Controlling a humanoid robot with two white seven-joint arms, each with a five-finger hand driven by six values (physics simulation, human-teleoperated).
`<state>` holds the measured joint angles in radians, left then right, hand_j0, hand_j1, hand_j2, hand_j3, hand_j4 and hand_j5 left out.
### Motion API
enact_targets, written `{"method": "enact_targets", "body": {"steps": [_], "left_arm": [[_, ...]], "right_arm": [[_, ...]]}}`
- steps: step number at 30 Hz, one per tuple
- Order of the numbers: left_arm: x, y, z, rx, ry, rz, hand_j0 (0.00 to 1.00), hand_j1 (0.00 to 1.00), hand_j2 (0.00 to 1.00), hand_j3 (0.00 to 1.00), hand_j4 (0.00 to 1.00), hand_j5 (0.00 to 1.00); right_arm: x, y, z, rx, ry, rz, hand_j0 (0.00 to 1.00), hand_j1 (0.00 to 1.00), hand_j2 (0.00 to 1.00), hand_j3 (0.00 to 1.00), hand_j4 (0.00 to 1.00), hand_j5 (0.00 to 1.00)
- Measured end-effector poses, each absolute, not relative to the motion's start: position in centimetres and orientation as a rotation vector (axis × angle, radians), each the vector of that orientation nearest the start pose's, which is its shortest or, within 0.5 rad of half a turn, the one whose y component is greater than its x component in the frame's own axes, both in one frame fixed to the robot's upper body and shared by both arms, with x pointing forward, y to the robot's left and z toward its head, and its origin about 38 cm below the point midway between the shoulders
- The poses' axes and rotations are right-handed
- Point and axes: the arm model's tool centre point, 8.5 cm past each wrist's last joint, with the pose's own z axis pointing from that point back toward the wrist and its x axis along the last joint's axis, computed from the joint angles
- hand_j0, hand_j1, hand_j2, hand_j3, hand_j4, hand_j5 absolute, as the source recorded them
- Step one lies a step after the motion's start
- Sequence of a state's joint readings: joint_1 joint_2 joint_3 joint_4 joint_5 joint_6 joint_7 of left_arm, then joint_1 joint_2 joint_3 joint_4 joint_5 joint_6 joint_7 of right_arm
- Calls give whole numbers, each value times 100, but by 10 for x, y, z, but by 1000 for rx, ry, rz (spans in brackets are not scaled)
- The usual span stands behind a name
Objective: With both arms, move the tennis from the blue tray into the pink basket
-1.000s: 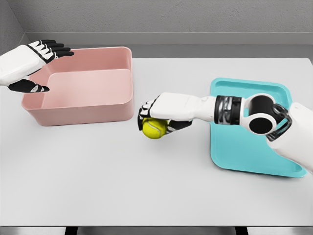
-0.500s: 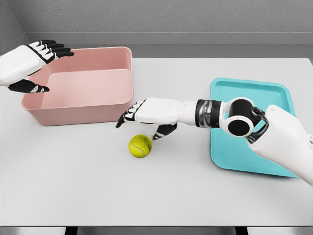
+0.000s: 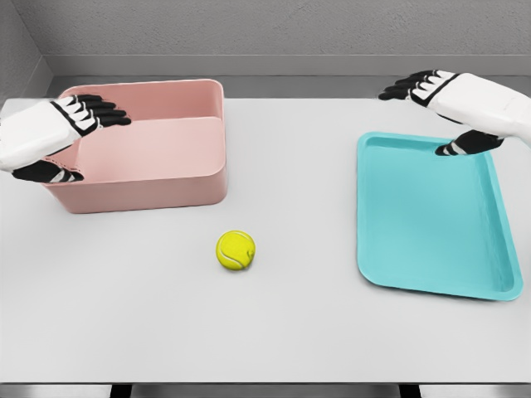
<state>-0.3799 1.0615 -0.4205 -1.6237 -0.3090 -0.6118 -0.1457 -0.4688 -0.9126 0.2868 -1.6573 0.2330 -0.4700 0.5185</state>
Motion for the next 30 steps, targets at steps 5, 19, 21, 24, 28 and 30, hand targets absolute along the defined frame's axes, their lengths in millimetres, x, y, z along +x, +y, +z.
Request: {"method": "enact_targets", "body": {"steps": [5, 19, 21, 24, 28, 30], "left_arm": [[362, 342, 267, 520, -1743, -1926, 100, 100, 100, 100, 100, 100], [349, 262, 211, 223, -1930, -1782, 100, 100, 100, 100, 100, 100], [349, 252, 205, 198, -1927, -1795, 100, 100, 100, 100, 100, 100], [350, 241, 203, 200, -1927, -1826, 100, 100, 100, 100, 100, 100], [355, 237, 206, 278, -1903, -1907, 100, 100, 100, 100, 100, 100], [356, 237, 204, 314, -1878, -1949, 100, 100, 100, 100, 100, 100]], "right_arm": [[397, -361, 299, -581, -1639, 1831, 100, 100, 100, 100, 100, 100], [389, -347, 318, -610, -1723, 1888, 100, 100, 100, 100, 100, 100], [387, -344, 322, -617, -1735, 1896, 100, 100, 100, 100, 100, 100], [387, -343, 328, -630, -1746, 1898, 100, 100, 100, 100, 100, 100], [386, -346, 332, -650, -1753, 1888, 100, 100, 100, 100, 100, 100], [387, -348, 335, -662, -1755, 1881, 100, 100, 100, 100, 100, 100]]}}
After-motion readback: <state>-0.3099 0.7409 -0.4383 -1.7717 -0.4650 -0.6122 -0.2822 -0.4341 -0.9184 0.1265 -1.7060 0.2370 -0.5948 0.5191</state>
